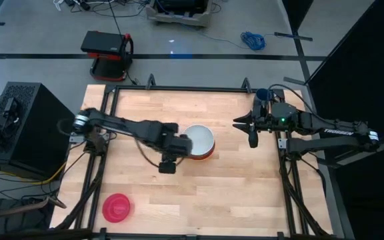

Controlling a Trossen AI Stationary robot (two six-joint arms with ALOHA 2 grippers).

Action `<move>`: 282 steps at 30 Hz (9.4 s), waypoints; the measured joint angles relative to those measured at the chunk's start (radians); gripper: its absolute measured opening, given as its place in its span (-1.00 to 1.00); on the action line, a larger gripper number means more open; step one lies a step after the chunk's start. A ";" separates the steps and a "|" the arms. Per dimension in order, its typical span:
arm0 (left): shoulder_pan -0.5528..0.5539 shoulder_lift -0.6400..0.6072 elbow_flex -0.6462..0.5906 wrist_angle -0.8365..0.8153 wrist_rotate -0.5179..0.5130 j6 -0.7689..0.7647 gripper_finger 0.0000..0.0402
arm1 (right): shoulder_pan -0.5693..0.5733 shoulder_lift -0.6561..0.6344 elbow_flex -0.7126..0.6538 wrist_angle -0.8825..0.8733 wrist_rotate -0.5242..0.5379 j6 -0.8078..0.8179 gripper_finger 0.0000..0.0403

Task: Nest bowls inside each other
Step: Stack the pink bowl on top of the white bowl, then move the blue cup to the center of the table

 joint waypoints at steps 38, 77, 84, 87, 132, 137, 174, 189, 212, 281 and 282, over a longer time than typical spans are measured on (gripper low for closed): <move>-0.603 -0.373 -0.688 0.225 0.225 -1.123 0.18 | 0.000 0.000 0.000 0.002 0.033 -0.015 -0.57; -0.688 -0.322 -0.969 0.510 0.272 -1.229 -0.45 | 0.000 0.000 -0.001 0.003 0.032 0.007 -0.57; -0.683 -0.322 -0.957 0.517 0.232 -1.229 -0.93 | 0.000 0.000 -0.001 0.003 0.032 0.008 -0.57; -0.668 -0.325 -0.928 0.509 0.168 -1.207 -1.00 | 0.000 0.000 -0.001 0.003 0.035 0.007 -0.57; 0.232 -0.301 -0.383 0.672 -0.019 0.155 -1.00 | 0.000 0.000 -0.001 0.002 0.033 -0.023 -0.57; 0.299 -0.249 -0.257 0.605 0.028 0.172 -1.00 | 0.000 0.000 -0.001 0.002 0.033 -0.023 -0.57; 0.470 0.350 0.455 -0.090 0.380 0.375 -1.00 | 0.000 0.000 -0.001 -0.021 0.032 -0.049 -0.57; 0.488 0.393 0.460 -0.036 0.380 0.407 -1.00 | 0.000 0.000 -0.001 -0.027 0.032 -0.047 -0.57; 0.514 0.518 0.459 -0.038 0.395 0.427 -1.00 | 0.000 0.000 -0.001 -0.052 0.033 -0.042 -0.57; 0.366 0.572 0.657 -0.120 0.459 0.366 -0.07 | 0.000 0.000 -0.001 -0.093 0.040 -0.044 -0.57; 0.362 0.564 0.657 -0.110 0.436 0.359 -0.09 | 0.000 0.000 -0.001 -0.096 0.040 -0.044 -0.57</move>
